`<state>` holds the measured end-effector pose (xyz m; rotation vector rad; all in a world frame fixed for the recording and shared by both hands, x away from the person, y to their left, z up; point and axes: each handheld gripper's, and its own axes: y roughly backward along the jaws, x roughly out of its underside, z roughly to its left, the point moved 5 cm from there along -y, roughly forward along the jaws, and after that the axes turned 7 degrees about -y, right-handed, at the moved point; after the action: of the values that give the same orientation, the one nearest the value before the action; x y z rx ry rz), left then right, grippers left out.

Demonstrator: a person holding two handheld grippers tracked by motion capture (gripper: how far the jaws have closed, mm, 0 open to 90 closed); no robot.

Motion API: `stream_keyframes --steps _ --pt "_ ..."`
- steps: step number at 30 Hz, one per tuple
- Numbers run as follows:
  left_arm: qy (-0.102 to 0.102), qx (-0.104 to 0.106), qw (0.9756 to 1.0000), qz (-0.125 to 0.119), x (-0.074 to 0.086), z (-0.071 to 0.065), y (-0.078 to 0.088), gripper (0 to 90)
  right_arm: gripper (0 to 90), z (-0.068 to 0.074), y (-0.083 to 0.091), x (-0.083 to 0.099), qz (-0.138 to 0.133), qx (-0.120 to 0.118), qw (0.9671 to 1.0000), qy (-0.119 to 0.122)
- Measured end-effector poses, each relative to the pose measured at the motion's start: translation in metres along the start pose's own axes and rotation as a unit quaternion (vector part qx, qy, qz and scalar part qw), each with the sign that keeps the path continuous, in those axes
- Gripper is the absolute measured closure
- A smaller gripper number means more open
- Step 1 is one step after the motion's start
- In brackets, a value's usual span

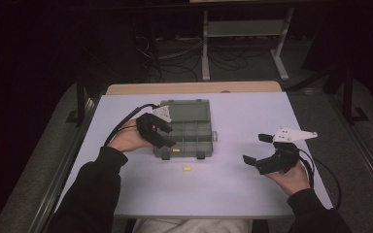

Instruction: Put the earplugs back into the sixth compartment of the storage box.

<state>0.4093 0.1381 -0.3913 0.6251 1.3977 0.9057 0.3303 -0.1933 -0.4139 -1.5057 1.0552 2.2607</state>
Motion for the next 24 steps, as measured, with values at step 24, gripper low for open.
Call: stream_keyframes --steps 24 --pt "-0.021 0.024 0.9994 -0.014 -0.023 -0.038 0.004 8.6 0.0 0.000 0.001 0.000 0.000 0.001 1.0000 0.000"
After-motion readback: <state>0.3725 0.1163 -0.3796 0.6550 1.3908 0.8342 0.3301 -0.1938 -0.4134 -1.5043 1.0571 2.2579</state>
